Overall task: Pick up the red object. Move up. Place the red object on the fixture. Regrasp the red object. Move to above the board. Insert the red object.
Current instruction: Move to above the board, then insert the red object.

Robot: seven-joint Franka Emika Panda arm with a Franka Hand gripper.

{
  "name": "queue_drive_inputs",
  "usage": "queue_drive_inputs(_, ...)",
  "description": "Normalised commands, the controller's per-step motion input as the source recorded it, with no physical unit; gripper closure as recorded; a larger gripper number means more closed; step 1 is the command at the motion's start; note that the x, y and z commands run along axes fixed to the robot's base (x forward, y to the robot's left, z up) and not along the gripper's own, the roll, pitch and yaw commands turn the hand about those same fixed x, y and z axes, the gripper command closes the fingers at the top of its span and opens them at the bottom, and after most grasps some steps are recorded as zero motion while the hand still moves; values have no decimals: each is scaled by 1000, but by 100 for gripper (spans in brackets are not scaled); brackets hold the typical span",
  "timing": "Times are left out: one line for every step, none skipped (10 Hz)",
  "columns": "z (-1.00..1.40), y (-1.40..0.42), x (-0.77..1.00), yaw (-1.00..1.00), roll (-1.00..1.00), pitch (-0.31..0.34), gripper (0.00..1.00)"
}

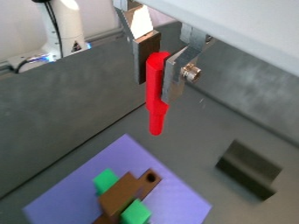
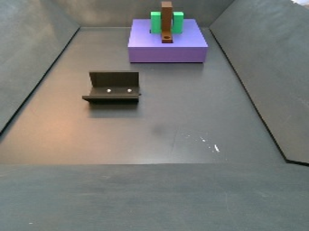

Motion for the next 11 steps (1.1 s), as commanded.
queue_drive_inputs(-3, 10, -49, -1, -402, 7, 100)
queue_drive_inputs(4, 5, -41, -3, -225, -7, 100)
queue_drive_inputs(-80, 169, -66, 0, -31, -19, 100)
queue_drive_inputs(-363, 446, -106, -29, -63, -76, 100)
queue_drive_inputs(-703, 751, -91, -137, -137, -137, 100)
queue_drive_inputs(-803, 666, -51, -106, -104, -107, 100)
queue_drive_inputs(-920, 420, -17, -43, -57, -100, 100)
queue_drive_inputs(-934, 89, -117, 0, -16, -170, 100)
queue_drive_inputs(-894, 0, -117, 0, 0, -194, 100)
queue_drive_inputs(-849, -189, -37, 0, -14, -203, 100)
queue_drive_inputs(-837, -6, 0, 0, -37, -187, 100)
